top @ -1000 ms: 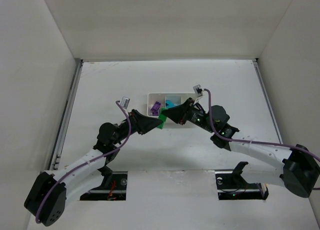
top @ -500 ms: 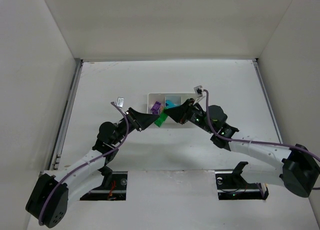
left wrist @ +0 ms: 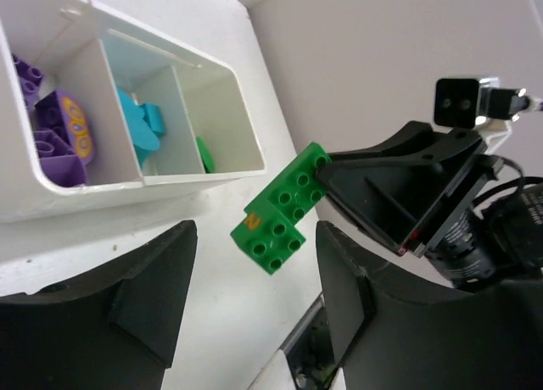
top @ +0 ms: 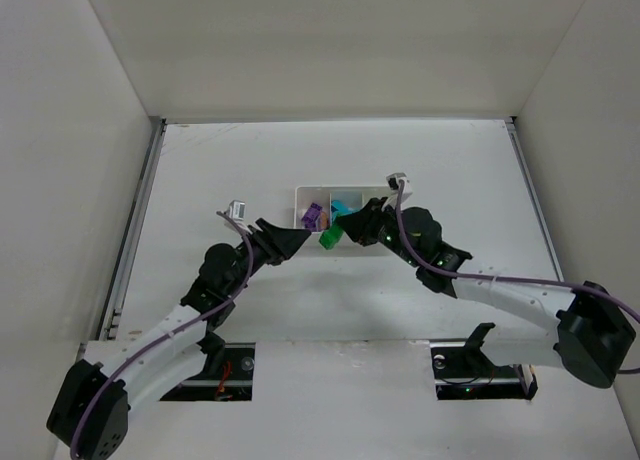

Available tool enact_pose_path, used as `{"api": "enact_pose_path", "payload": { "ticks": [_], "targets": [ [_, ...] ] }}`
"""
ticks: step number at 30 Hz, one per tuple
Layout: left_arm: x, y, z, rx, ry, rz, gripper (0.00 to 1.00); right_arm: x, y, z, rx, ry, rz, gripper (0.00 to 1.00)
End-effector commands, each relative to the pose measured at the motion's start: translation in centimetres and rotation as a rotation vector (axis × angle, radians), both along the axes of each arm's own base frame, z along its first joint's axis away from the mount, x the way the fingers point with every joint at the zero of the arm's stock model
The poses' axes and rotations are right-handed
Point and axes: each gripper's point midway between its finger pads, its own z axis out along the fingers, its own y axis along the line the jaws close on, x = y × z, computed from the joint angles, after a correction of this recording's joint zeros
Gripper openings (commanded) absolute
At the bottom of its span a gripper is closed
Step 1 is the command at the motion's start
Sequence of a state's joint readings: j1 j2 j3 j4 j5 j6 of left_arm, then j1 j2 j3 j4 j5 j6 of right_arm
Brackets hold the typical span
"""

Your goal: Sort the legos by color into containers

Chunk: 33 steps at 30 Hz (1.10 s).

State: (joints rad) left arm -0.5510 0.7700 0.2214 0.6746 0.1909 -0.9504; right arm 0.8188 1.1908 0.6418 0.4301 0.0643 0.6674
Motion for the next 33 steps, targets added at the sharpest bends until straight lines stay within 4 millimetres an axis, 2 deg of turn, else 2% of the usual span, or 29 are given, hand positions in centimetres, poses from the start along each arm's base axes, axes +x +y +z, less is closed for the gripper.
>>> {"api": "enact_pose_path", "payload": {
  "ticks": [1,5,10,15,23,33],
  "targets": [
    [0.5,0.4,0.1,0.093,-0.051,0.053,0.55,2.2,-0.8,1.4,-0.072,-0.042,-0.105,0.24],
    [-0.3,-0.7,-1.1,0.225,-0.097,0.041,0.58,3.0,-0.7,0.8,-0.151,-0.011,-0.125,0.23],
    [-1.0,-2.3,-1.5,0.354,-0.153,0.030,0.63,3.3,-0.2,0.2,-0.208,0.020,-0.120,0.23],
    [-0.9,-3.4,-0.9,0.330,-0.144,0.032,0.66,3.2,0.0,0.1,-0.203,0.017,-0.121,0.23],
    [-0.1,-3.9,-0.3,0.289,-0.124,0.069,0.67,2.1,0.9,0.6,-0.209,-0.018,-0.105,0.24],
    [-0.2,-4.8,0.4,0.330,-0.192,0.027,0.62,1.3,1.8,0.9,-0.188,-0.007,-0.051,0.24]
  ]
}}
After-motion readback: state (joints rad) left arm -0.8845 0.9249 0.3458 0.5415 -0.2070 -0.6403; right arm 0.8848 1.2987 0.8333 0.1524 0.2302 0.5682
